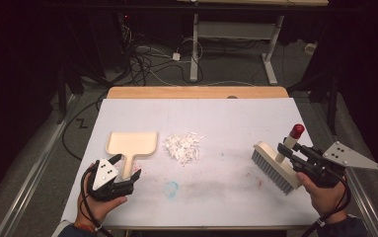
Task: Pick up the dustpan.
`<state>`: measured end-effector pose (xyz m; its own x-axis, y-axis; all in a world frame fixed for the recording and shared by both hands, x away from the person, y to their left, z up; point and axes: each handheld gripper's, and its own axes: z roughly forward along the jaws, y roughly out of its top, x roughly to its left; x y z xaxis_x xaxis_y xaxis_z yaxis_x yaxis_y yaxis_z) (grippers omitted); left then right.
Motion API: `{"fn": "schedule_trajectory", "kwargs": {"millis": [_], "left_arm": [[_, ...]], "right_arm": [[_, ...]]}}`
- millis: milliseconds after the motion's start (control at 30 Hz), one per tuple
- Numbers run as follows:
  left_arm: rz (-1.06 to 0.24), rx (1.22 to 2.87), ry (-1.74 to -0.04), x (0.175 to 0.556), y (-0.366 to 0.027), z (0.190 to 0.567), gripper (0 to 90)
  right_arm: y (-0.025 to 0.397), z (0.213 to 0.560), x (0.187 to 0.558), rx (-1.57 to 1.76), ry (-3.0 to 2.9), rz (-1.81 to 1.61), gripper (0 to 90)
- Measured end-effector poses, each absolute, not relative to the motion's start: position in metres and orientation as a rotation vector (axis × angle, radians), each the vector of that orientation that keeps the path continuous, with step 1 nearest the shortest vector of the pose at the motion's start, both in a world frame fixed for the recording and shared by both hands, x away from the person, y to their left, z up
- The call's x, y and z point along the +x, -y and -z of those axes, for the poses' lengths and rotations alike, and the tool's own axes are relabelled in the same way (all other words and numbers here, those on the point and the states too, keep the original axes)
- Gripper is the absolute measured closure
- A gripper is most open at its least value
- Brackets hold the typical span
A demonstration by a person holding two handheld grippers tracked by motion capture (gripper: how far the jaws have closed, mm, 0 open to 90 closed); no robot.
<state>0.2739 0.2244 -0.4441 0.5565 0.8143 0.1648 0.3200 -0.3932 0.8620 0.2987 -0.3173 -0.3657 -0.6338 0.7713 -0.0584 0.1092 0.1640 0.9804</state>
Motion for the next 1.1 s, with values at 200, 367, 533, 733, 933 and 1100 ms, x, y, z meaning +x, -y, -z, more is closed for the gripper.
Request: {"fn": "schedule_trajectory", "kwargs": {"millis": [200,367,533,733,933,1100], "left_arm": [[-0.731,1.949,-0.952,0.271,-0.232,0.447,20.3],[-0.699,1.956,-1.037,0.272,-0.235,0.449,22.8],[-0.621,1.979,-1.162,0.282,-0.238,0.456,22.5],[-0.545,1.935,-1.319,0.294,-0.234,0.463,22.5],[-0.551,1.99,-1.407,0.319,-0.22,0.473,23.9],[-0.527,1.993,-1.521,0.346,-0.218,0.485,28.2]], "right_arm": [[0.319,0.365,0.299,0.823,-1.873,-1.495,70.4],[0.317,0.363,0.3,0.823,-1.873,-1.496,70.4],[0.313,0.365,0.305,0.818,-1.89,-1.484,70.3],[0.311,0.365,0.306,0.81,-1.899,-1.478,70.3],[0.311,0.365,0.306,0.817,-1.898,-1.471,70.3],[0.311,0.366,0.307,0.822,-1.901,-1.462,70.3]]}}
